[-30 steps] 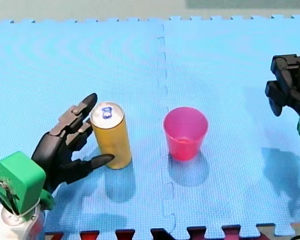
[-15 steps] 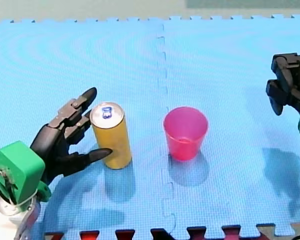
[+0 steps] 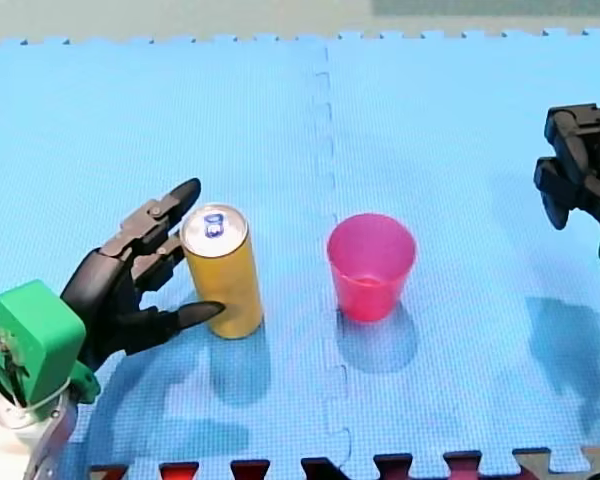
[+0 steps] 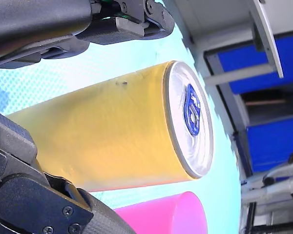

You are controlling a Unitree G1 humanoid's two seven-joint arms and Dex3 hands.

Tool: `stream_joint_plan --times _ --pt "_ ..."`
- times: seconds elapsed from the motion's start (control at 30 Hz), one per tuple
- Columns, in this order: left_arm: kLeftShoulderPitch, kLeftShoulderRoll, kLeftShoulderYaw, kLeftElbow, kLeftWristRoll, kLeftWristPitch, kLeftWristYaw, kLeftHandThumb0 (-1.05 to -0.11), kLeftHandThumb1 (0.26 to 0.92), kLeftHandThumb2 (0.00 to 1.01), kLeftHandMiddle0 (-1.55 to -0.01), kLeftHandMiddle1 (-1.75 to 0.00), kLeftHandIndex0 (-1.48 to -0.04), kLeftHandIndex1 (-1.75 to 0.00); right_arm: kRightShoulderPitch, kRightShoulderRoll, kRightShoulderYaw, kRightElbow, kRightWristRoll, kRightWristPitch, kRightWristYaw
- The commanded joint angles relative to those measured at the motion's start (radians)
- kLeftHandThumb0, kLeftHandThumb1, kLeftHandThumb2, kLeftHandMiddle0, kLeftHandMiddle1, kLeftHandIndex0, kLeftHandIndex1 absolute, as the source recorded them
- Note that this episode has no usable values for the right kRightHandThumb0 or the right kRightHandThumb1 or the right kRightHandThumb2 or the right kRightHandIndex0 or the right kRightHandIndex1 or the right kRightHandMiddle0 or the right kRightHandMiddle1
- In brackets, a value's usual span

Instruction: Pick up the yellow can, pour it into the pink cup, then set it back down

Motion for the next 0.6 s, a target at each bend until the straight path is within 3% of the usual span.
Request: stream_joint_plan --times 0.0,0.57 --pt "-0.006 0.008 -0.001 0.006 -0.001 -0.006 -0.005 -0.757 0.644 0.00 -0.23 0.00 -0.24 0.00 0.001 -0.006 0.000 -0.005 0.002 -0.005 0.000" --pt "-0.034 0.019 -0.004 0.050 -0.017 0.002 -0.071 -0.754 0.636 0.00 -0.27 -0.01 -0.26 -0.01 0.004 -0.009 0.004 -0.005 0.002 -0.005 -0.004"
